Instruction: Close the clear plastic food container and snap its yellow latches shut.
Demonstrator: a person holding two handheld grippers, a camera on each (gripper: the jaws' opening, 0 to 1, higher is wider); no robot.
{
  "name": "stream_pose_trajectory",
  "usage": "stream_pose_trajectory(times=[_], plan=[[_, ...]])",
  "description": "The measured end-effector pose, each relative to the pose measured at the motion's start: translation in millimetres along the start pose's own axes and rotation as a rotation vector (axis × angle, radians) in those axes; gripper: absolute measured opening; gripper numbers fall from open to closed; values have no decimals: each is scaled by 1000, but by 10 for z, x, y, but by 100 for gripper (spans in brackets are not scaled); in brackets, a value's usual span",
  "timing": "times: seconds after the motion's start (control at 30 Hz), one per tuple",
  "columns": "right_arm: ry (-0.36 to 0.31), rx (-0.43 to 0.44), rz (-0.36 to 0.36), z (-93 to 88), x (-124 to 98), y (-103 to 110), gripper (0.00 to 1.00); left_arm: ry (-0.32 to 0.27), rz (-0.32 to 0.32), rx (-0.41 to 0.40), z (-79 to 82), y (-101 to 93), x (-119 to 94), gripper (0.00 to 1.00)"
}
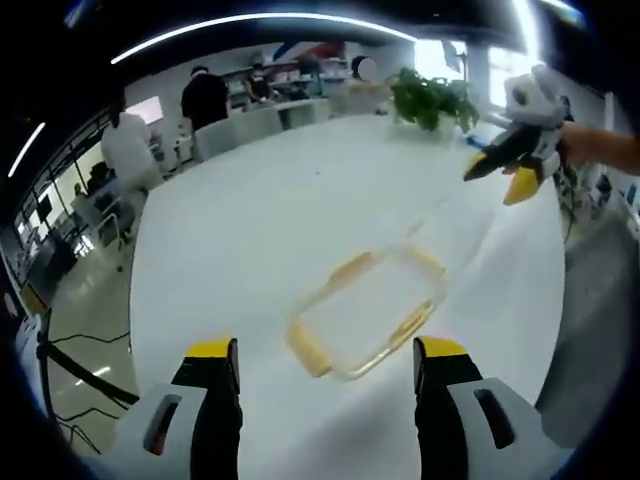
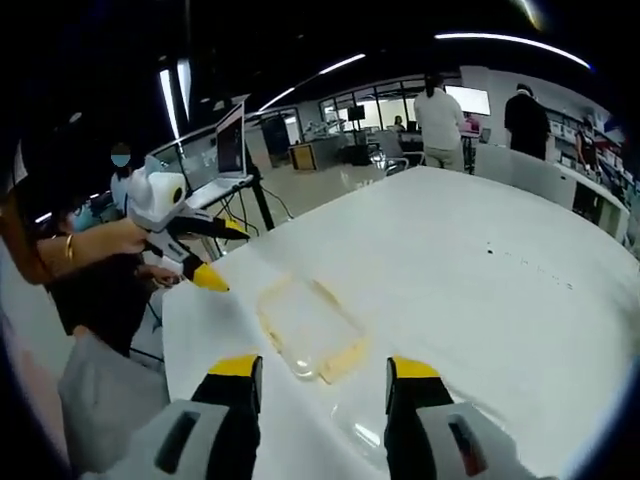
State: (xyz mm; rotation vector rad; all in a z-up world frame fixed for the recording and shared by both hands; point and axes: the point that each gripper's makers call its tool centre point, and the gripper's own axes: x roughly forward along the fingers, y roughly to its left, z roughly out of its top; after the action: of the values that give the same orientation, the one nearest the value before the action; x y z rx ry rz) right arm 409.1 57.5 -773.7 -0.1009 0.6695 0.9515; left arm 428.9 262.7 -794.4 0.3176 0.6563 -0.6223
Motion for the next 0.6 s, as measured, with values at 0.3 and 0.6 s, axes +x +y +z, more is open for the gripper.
stream_pose_trajectory(times=[0.3, 0.6], plan=[[9, -8, 19, 24, 191, 42, 48, 44, -22, 33, -108, -25, 93, 69], [44, -73, 27, 57, 393, 81, 48, 98, -34, 123, -200, -25, 211, 69]])
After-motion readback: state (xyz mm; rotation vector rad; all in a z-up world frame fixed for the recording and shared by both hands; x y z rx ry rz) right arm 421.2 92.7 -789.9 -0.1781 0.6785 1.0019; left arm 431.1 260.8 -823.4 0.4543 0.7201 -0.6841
